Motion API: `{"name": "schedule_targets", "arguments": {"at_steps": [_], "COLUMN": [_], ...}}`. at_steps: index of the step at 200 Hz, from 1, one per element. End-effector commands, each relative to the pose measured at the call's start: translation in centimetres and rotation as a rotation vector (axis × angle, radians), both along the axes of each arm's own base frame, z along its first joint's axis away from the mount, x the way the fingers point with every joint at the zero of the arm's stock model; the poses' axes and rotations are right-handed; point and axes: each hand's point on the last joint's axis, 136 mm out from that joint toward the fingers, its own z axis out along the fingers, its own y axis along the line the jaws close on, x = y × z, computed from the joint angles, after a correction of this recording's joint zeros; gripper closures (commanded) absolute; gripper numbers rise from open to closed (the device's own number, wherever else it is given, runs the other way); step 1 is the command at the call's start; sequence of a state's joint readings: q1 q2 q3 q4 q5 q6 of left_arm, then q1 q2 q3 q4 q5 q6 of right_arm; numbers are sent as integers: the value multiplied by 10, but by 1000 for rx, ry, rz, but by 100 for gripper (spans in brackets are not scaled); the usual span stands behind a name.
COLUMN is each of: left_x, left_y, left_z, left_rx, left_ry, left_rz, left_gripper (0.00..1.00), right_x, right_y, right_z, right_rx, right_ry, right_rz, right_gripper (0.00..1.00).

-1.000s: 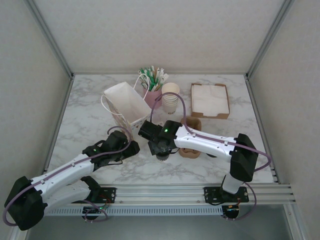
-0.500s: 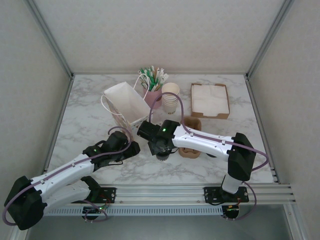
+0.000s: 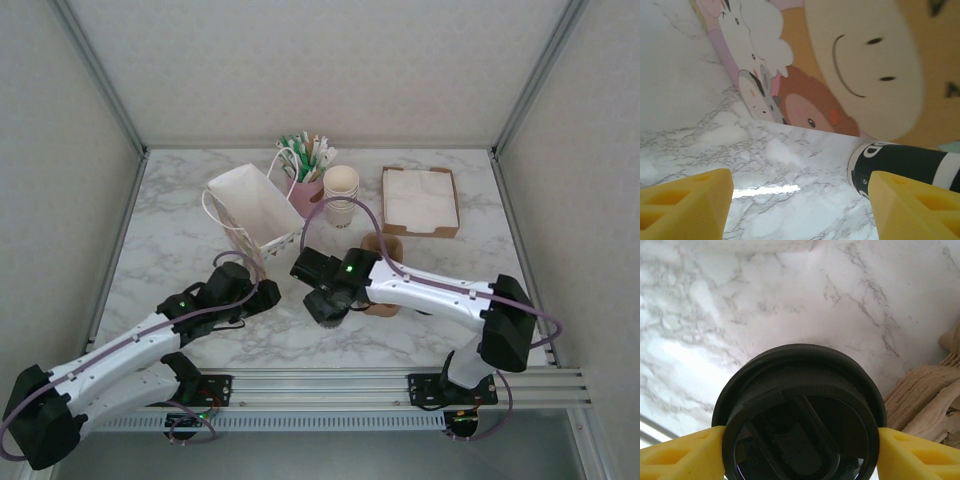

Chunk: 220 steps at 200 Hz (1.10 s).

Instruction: Pack the takeout coffee

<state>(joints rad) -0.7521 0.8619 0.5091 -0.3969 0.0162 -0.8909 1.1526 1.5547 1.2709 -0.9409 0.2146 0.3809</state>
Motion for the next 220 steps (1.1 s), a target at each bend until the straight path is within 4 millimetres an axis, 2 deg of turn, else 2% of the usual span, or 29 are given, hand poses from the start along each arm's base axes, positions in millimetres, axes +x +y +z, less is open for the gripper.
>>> {"name": "schedule_targets", "arguments": {"at_steps": [1,48,63,97,135,187,220], "left_x": [-1,-6,-8,-14,-26,-41,-51], "left_y": [-2,-10,-14,-30,-56,-89,-95], "left_z": [13,16,18,23,32,43,39], "left_rx": [-14,-49,-68,-155,-275,-359,-342], "left_ry": [-20,-15,-16,-6,6,22,41], "left_rz": [-6,-39,-52,-97,-180,-296,-320], "left_gripper": [28,29,30,40,46,48,52], "right_x": [-12,-37,-36,-31,-29,-28,-29], "right_y": [2,9,9,1,-5,-8,-6], "right_z": [6,9,9,8,5,-3,-6], "right_rx": [15,75,86,66,49,10,13], "right_ry": [0,46,13,-82,-134,-122,-110], "right_rz": [198,452,500,597,647,666,661], "right_gripper": [25,23,23,23,22,21,22]}}
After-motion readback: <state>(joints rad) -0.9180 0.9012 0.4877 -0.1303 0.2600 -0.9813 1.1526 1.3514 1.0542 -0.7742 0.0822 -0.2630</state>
